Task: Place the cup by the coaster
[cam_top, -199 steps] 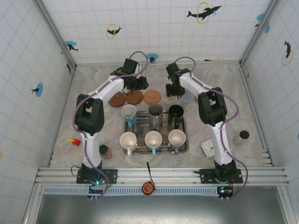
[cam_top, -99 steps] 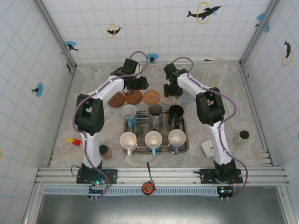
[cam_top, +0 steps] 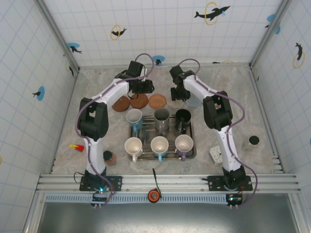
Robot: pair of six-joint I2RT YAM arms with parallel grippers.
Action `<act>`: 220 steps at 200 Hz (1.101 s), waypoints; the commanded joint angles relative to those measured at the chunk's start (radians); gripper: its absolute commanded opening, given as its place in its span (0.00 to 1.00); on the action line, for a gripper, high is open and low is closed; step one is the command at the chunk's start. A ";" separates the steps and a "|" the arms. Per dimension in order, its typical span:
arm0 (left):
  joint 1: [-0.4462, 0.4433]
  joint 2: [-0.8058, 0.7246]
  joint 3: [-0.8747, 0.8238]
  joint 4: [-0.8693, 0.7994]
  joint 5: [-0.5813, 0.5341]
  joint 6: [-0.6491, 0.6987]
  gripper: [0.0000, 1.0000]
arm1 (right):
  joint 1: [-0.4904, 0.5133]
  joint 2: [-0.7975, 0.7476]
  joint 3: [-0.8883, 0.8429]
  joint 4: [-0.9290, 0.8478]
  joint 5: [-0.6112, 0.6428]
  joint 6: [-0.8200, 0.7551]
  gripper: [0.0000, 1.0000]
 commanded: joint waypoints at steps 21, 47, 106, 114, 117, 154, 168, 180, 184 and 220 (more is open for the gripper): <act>0.004 -0.049 -0.026 -0.005 -0.009 0.022 0.59 | -0.002 -0.001 0.021 -0.046 0.022 -0.017 0.56; 0.004 -0.056 -0.024 -0.005 -0.010 0.020 0.59 | -0.002 -0.013 0.016 -0.020 -0.023 -0.009 0.56; 0.003 -0.089 -0.023 -0.007 -0.018 0.014 0.59 | -0.006 -0.065 0.053 0.001 -0.066 0.009 0.56; 0.003 -0.096 -0.021 -0.007 -0.018 0.013 0.59 | -0.007 -0.075 0.057 0.000 -0.064 0.010 0.56; 0.003 -0.099 -0.021 -0.005 -0.018 0.011 0.59 | -0.009 -0.077 0.059 -0.001 -0.063 0.011 0.56; 0.001 -0.145 -0.020 -0.007 -0.020 0.008 0.59 | -0.019 -0.134 0.080 -0.027 -0.023 0.012 0.56; 0.002 -0.171 -0.023 -0.010 -0.025 0.006 0.59 | -0.022 -0.157 0.081 -0.037 -0.013 0.010 0.56; 0.004 -0.198 -0.025 -0.013 -0.033 0.005 0.59 | -0.022 -0.204 0.078 -0.045 -0.005 0.006 0.56; 0.002 -0.208 -0.026 -0.013 -0.036 0.004 0.59 | -0.022 -0.216 0.075 -0.047 -0.003 0.004 0.56; 0.002 -0.329 -0.061 -0.002 -0.058 -0.010 0.59 | -0.017 -0.365 -0.011 -0.023 0.009 0.002 0.56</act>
